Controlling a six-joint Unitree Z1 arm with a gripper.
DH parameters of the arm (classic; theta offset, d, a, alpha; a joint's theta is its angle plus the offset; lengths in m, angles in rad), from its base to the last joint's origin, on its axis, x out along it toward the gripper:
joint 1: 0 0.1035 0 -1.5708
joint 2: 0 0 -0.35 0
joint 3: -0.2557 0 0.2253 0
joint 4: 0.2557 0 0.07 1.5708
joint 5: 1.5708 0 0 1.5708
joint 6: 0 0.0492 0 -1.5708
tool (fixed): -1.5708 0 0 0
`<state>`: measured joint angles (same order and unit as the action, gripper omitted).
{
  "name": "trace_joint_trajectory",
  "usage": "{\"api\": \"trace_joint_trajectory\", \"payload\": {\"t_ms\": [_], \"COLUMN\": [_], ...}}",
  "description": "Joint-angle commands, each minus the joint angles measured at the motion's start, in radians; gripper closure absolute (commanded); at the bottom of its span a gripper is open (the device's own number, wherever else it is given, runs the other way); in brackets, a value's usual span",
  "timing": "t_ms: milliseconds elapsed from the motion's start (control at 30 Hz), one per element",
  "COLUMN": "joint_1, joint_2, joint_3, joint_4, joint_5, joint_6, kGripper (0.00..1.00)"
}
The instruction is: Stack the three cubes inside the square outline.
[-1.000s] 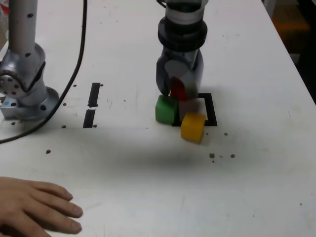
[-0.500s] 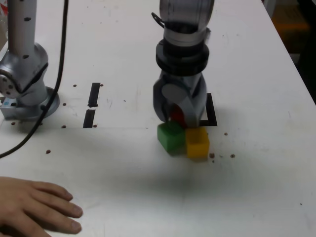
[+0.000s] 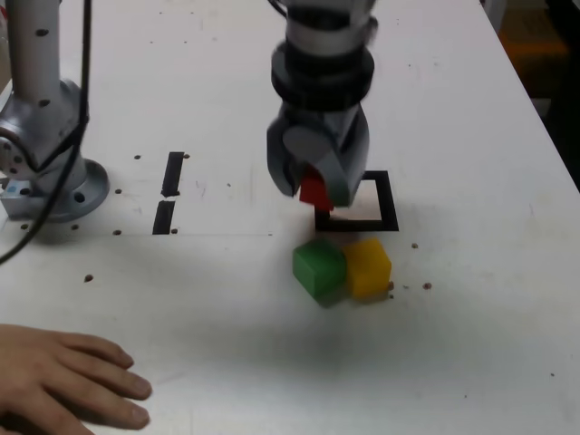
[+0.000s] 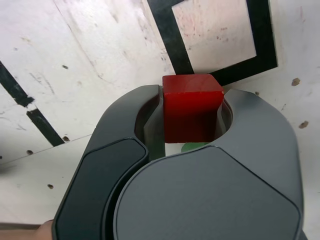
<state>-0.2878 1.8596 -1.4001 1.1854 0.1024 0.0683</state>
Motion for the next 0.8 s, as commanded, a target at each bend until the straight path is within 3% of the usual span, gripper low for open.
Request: {"api": "trace_joint_trajectory", "payload": {"t_ms": [0, 200, 400, 767], "joint_1": [0.033, 0.086, 0.107, 0.107], "joint_2": [-0.031, -0.032, 0.037, 0.080], "joint_3": [-0.015, -0.031, -0.050, -0.050], "joint_4": [0.025, 0.024, -0.052, -0.093], "joint_5": [0.015, 0.021, -0.016, -0.041], "joint_6": [0.000, 0.004, 0.012, 0.017], "kGripper": [0.83, 0.83, 0.83, 0.82]}}
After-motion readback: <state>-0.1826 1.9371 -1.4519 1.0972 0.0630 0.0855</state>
